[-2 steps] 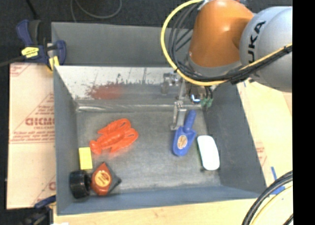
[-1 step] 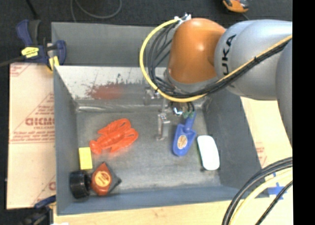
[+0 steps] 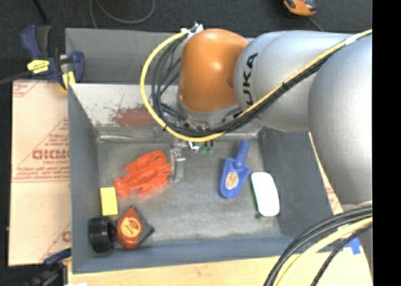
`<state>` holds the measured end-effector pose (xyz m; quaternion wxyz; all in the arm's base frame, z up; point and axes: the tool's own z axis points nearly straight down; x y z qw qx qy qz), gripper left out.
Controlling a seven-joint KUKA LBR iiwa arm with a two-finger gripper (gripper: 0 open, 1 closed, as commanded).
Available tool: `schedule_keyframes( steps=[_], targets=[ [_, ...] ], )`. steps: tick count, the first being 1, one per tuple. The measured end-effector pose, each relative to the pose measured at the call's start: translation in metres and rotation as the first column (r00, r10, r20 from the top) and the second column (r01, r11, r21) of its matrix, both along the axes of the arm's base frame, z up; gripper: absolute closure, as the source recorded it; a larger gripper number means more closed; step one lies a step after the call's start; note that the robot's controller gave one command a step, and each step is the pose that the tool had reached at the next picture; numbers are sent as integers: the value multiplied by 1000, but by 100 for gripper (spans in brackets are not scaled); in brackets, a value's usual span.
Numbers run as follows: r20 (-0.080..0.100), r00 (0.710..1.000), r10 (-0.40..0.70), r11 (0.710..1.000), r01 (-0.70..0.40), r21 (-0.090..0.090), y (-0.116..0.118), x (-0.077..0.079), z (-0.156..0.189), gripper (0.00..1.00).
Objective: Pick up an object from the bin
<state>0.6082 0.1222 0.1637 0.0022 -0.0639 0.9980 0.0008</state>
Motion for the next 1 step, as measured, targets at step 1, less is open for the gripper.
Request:
schedule_keyframes(
  steps=[1],
  targets=[
    [-1, 1000, 6, 1000, -6, 2, 9, -15, -23, 0]
  ],
)
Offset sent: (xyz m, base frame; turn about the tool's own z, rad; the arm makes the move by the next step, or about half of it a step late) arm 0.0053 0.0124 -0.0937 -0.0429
